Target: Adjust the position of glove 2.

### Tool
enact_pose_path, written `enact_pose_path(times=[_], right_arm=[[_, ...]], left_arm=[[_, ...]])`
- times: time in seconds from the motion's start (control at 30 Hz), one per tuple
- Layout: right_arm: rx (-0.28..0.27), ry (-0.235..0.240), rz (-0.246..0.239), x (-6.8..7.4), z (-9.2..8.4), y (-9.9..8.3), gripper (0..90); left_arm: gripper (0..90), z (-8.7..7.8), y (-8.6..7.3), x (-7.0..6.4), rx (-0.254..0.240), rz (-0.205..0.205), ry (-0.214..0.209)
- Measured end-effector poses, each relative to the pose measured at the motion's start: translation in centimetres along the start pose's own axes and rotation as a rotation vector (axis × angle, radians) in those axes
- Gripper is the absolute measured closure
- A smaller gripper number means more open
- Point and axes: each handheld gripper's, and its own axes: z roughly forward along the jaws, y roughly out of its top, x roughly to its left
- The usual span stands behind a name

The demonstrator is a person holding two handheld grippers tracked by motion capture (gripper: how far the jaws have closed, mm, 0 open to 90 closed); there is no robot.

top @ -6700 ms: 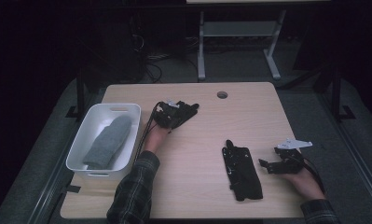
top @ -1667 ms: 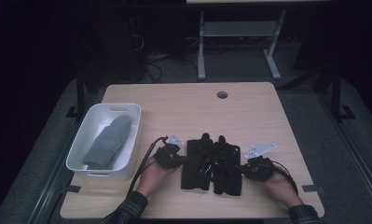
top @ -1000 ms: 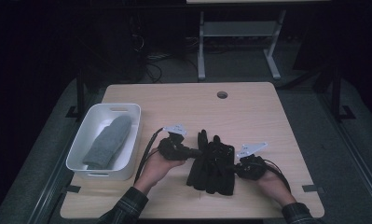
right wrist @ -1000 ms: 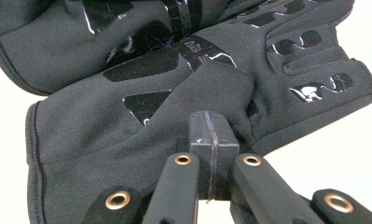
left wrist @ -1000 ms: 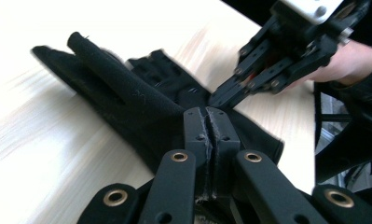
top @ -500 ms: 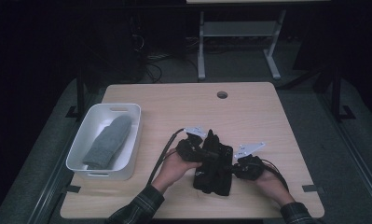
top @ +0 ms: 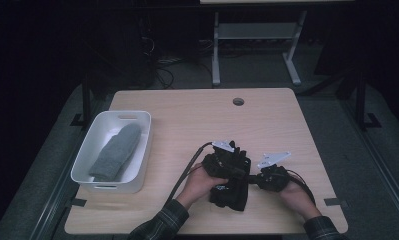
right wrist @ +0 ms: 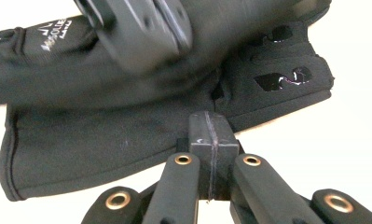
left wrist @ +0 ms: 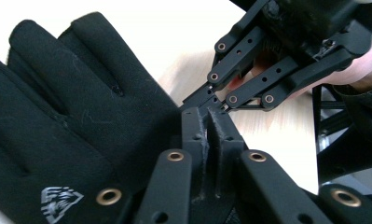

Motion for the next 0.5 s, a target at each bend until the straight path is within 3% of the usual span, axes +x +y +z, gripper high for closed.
enact_pose_path(times=[0.1, 0.17, 0.23, 0.3, 0.37, 0.4, 0.5], right_arm=[[-0.013, -0.04, -0.001, -0.2, -0.6, 0.0, 90.0], [-0.019, -0.065, -0.003, -0.5, -1.0, -0.1, 88.6], [-0.041, -0.12, 0.017, -1.1, -1.6, -0.5, 78.8], [-0.053, -0.147, 0.026, -1.7, -1.9, -0.8, 67.0], [-0.055, -0.169, 0.053, -2.3, -2.1, -1.1, 59.3], [-0.071, -0.192, 0.068, -2.8, -2.3, -1.4, 49.1], [-0.078, -0.211, 0.084, -3.1, -2.4, -1.5, 41.4]], left_arm=[[71.9, 0.2, 0.0, -0.2, -0.01, 0.016, 0.012], [70.8, 0.0, 0.1, -0.5, -0.019, 0.025, 0.032], [70.1, -0.3, 0.2, -0.8, -0.019, 0.04, 0.052], [73.7, -0.3, 0.1, -1.1, -0.005, 0.051, 0.049], [84.2, 0.0, -0.3, -1.4, 0.014, 0.05, 0.034], [89.2, 0.3, -0.4, -1.5, 0.025, 0.051, 0.029], [89.3, 1.5, -1.0, -1.7, 0.074, 0.059, 0.034]])
